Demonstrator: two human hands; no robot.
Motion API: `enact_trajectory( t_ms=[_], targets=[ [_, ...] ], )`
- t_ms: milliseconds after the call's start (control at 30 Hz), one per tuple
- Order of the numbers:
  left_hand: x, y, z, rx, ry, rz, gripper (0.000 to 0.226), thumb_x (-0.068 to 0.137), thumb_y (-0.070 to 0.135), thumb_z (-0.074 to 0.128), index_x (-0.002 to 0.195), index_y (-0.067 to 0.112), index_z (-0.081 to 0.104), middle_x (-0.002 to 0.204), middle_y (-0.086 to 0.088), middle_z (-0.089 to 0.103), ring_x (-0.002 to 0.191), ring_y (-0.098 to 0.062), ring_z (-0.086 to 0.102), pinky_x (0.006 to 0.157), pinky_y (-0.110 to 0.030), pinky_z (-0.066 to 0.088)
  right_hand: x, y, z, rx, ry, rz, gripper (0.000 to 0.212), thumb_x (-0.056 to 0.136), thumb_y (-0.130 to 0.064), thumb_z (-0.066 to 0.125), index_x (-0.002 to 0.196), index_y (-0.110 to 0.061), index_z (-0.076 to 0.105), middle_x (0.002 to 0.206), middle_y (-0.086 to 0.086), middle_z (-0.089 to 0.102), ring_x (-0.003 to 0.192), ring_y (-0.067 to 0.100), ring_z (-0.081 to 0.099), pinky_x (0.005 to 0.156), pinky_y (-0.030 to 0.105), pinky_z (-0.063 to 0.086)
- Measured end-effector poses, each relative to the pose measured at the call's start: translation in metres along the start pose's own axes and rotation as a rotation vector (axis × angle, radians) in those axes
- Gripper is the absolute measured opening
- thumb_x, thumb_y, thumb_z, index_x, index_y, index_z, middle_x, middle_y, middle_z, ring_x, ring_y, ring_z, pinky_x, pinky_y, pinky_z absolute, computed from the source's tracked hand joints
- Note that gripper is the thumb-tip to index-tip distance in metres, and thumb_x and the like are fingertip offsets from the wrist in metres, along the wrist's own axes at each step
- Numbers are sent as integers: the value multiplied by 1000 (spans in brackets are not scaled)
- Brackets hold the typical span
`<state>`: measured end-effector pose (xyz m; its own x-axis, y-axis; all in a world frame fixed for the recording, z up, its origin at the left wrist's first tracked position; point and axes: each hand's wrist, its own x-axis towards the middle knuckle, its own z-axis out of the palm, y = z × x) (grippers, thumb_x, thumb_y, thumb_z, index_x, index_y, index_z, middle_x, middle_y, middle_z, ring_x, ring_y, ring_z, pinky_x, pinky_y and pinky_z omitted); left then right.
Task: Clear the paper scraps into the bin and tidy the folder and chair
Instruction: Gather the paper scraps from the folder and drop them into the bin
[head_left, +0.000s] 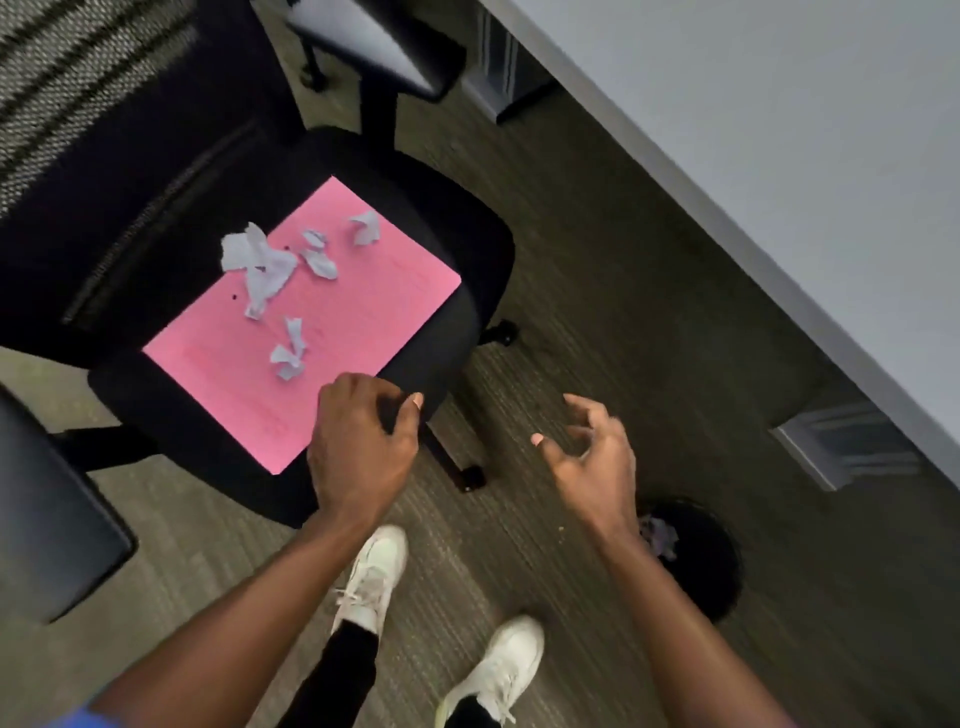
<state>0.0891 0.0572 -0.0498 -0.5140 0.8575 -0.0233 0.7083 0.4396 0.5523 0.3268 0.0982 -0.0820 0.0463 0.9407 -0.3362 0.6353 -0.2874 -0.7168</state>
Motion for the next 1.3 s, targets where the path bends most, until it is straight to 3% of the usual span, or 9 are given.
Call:
enact_trajectory(
  t_ms=[133,233,433,567,667,833,1000,1167,1300],
  targets=[
    [51,-32,-40,193,83,-210,71,84,53,80,133,7,55,147,-16,44,140,-38,37,108,-51,46,19,-70,29,-72,-66,-150,64,87,-40,83,144,-34,54,138,-4,52,115,9,60,96,45,61],
    [82,-49,-60,235,12,-368,115,71,64,88,150,1,33,166,-26,18,150,-44,21,113,-57,44,33,-115,53,-154,-114,-233,71,87,-50,79,149,-39,44,145,-5,46,131,17,56,102,44,58],
    [125,-76,-67,297,-195,-358,166,47,71,95,166,6,-1,170,-30,-22,156,-52,14,111,-51,49,64,-187,107,-399,-196,-378,89,87,-55,79,158,-45,26,162,4,28,146,26,41,104,57,57],
    [148,-91,-61,309,-285,-296,178,43,69,98,165,9,-18,165,-29,-36,159,-54,8,121,-49,41,90,-219,137,-544,-255,-426,99,86,-51,81,162,-47,17,173,9,14,159,34,25,109,63,52],
    [158,-102,-56,292,-307,-241,180,44,67,98,165,11,-23,165,-28,-39,162,-51,2,128,-50,30,110,-236,157,-600,-277,-438,107,84,-49,85,163,-49,13,175,12,8,161,38,19,112,60,50],
    [182,-111,-52,298,-218,-128,178,44,75,94,166,13,-20,168,-28,-33,157,-50,18,125,-50,32,133,-252,187,-661,-242,-503,116,76,-42,93,163,-46,17,171,15,8,155,38,24,98,52,55],
    [211,-124,-46,265,-203,11,169,46,76,92,168,27,-14,170,-27,-28,160,-54,2,129,-56,23,150,-266,208,-784,-265,-519,107,76,-44,93,160,-49,27,170,15,13,154,41,25,98,55,54],
    [216,-137,-28,249,-219,180,103,83,55,81,165,33,22,174,-15,-7,151,-42,24,118,-52,42,148,-265,216,-847,-284,-641,64,91,-37,80,148,-34,52,150,15,40,135,38,39,71,41,43],
    [211,-144,-23,465,-44,302,68,91,54,75,145,19,53,162,-18,35,130,-35,45,111,-45,48,137,-253,216,-713,-229,-660,36,98,-31,74,133,-20,70,135,12,54,120,33,50,71,35,38]
  ],
)
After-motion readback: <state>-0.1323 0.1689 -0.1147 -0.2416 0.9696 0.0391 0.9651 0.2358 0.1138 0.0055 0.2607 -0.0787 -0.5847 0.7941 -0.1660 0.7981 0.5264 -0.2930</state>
